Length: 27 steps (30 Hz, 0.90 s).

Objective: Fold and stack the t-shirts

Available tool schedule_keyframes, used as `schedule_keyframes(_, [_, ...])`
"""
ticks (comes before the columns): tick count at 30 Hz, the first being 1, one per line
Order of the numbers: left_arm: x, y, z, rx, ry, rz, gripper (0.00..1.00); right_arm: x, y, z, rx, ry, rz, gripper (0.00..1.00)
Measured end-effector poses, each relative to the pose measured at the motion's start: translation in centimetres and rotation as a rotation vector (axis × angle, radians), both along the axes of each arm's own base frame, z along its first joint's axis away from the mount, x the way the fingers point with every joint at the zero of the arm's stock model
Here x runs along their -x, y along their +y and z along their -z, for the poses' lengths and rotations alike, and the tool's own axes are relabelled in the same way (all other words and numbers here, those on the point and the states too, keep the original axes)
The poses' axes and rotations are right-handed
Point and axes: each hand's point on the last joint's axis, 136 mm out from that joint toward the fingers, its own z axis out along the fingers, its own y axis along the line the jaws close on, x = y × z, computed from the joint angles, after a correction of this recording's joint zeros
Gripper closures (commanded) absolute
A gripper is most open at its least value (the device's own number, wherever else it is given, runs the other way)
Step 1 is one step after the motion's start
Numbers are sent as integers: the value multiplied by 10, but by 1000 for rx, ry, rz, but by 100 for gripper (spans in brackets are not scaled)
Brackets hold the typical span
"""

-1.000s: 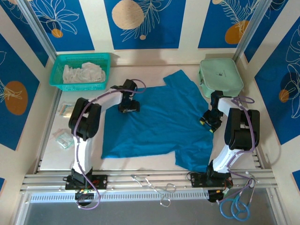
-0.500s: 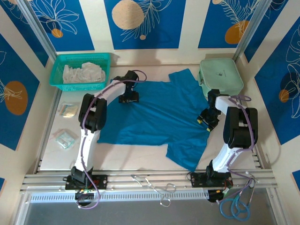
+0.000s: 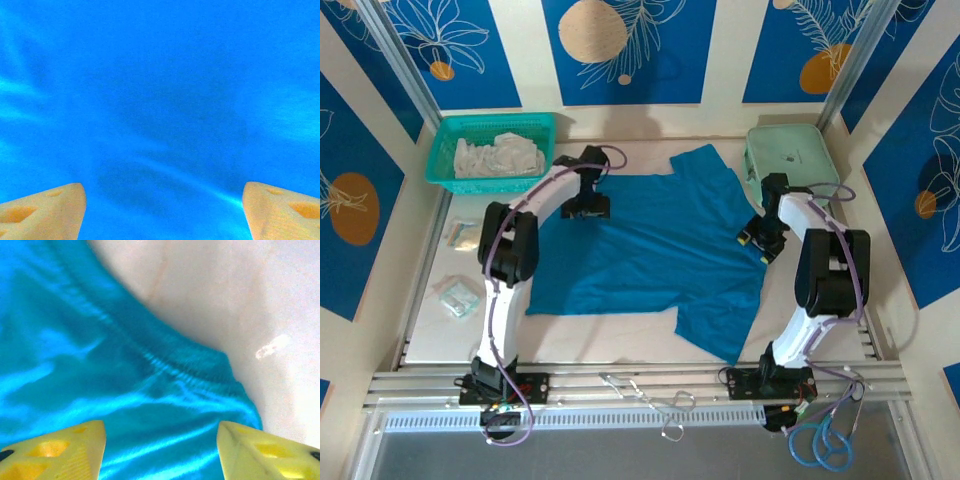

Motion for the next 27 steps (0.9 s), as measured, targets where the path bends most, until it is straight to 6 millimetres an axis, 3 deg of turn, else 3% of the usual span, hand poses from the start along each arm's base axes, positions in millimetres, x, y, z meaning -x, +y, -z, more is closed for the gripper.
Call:
schedule_keyframes(4, [11, 4, -84, 54, -145, 5, 15, 9, 22, -42, 37, -86, -122, 36])
schedule_keyframes(6, [35, 14, -123, 81, -219, 5, 15, 23, 40, -51, 40, -113, -194, 36])
schedule_keyframes(8, [67, 27, -137, 89, -245, 5, 20, 46, 55, -44, 37, -89, -258, 37])
schedule_keyframes(10, [98, 40, -123, 75, -212, 1, 28, 76, 69, -23, 31, -15, -319, 38])
schedule_keyframes(13, [138, 56, -66, 31, -69, -15, 40, 116, 83, 5, 31, 101, -383, 39])
schedule_keyframes(15, [165, 63, -18, 1, 56, -32, 48, 132, 91, 14, 35, 143, -414, 41])
schedule_keyframes(17, [187, 69, 10, -12, 136, -48, 52, 136, 100, 17, 38, 153, -436, 42])
schedule_keyframes(20, [201, 69, 26, -4, 174, -68, 55, 140, 107, 24, 48, 182, -453, 43])
schedule_keyframes(27, [203, 59, 47, 45, 176, -89, 57, 142, 111, 46, 61, 254, -438, 44])
